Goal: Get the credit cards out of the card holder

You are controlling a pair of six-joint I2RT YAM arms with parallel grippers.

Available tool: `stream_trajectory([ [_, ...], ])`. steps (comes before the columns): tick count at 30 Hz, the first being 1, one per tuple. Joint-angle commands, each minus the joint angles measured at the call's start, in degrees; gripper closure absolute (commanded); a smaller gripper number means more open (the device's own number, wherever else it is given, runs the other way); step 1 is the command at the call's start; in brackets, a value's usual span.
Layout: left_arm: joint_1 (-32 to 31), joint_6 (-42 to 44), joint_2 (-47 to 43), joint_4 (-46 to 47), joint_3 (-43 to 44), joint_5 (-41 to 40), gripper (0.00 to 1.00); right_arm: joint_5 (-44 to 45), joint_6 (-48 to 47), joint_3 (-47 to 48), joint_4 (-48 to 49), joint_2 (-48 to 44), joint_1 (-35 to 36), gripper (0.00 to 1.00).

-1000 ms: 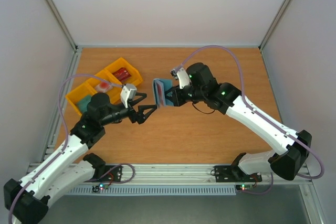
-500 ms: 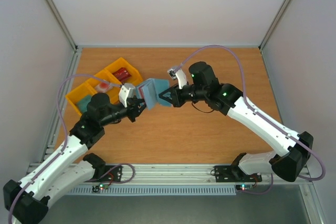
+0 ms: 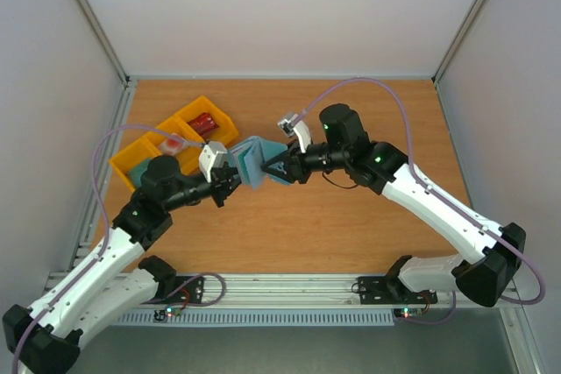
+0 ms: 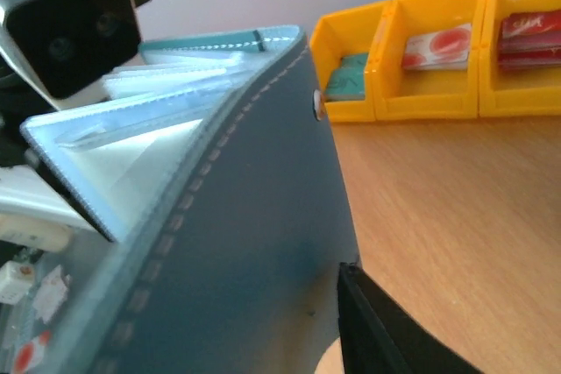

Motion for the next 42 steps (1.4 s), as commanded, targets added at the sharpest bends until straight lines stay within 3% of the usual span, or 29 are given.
stream_trajectory([
  [1, -0.37, 4.05, -0.21, -6.24, 4.33, -10.95, 1.0, 1.09, -0.22, -0.93, 2.7, 1.02, -0.15, 0.52],
  [5, -0.82, 9.26, 0.16, -12.05, 5.32, -20.69, 1.0, 7.92, 2.13, -5.0, 10.38, -1.35, 1.5, 0.4],
  [9, -2.74, 14.66, 0.97, -12.38, 5.23, -26.55, 1.0, 16.21, 1.31, -6.04, 18.06, 1.11, 8.41, 0.29],
  [12, -3.25, 15.46, 1.28, -12.2, 5.69, -25.54, 1.0, 24.3, 2.79, -4.75, 20.44, 4.03, 10.9, 0.18],
  [16, -3.44, 12.72, 1.49, -10.49, 5.15, -22.75, 1.0, 27.1, 6.58, -3.15, 23.28, 7.42, 11.94, 0.13],
  [20, -3.45, 13.17, 1.39, -10.35, 4.69, -22.82, 1.0, 34.83, 8.5, -2.05, 23.61, 9.89, 13.55, 0.14],
  [26, -3.63, 13.7, 1.32, -11.18, 4.38, -23.55, 1.0, 38.19, 11.36, 1.48, 22.61, 12.96, 13.55, 0.14],
  [31, -3.63, 11.11, 0.42, -11.05, 4.21, -25.08, 1.0, 42.66, 10.31, 0.02, 17.37, 11.03, 13.44, 0.27],
  [33, -3.63, 8.57, 0.14, -11.36, 4.23, -24.62, 1.0, 40.37, 10.35, -3.67, 18.51, 8.17, 12.4, 0.34],
  [36, -3.54, 6.1, -0.2, -11.11, 3.89, -20.97, 1.0, 29.2, 9.05, -6.81, 20.07, 5.44, 9.58, 0.38],
  [40, -3.54, 3.34, -0.05, -9.9, 3.25, -16.8, 1.0, 27.58, 7.23, -4.09, 12.35, 5.41, 7.49, 0.51],
  [42, -3.49, 3.06, -0.02, -10.13, 3.49, -16.96, 1.0, 26.11, 6.85, -4.55, 10.84, 4.61, 6.26, 0.52],
])
